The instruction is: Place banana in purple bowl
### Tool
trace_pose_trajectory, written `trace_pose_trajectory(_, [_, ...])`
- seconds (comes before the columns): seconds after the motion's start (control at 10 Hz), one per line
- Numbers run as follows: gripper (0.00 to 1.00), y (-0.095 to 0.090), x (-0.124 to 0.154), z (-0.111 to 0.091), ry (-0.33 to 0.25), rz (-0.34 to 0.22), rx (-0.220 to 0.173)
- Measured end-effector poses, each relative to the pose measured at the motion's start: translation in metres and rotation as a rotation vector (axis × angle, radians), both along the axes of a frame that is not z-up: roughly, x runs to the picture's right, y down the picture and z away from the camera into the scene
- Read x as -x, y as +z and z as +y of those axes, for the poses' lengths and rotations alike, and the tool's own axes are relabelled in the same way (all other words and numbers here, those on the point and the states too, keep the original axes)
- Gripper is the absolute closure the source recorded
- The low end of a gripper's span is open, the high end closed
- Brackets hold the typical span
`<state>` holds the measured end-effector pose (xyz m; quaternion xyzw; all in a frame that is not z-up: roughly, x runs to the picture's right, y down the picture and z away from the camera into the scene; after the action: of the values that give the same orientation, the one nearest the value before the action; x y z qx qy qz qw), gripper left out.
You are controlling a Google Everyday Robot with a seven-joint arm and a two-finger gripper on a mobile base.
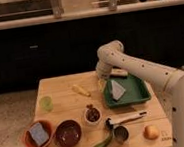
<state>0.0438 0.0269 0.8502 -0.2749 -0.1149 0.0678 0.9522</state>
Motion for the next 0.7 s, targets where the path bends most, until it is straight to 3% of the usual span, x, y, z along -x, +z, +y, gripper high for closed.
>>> trace_pose_trajectory(0.7, [0.20, 0.020, 0.027, 0.011, 0.011, 0.048, 0.029])
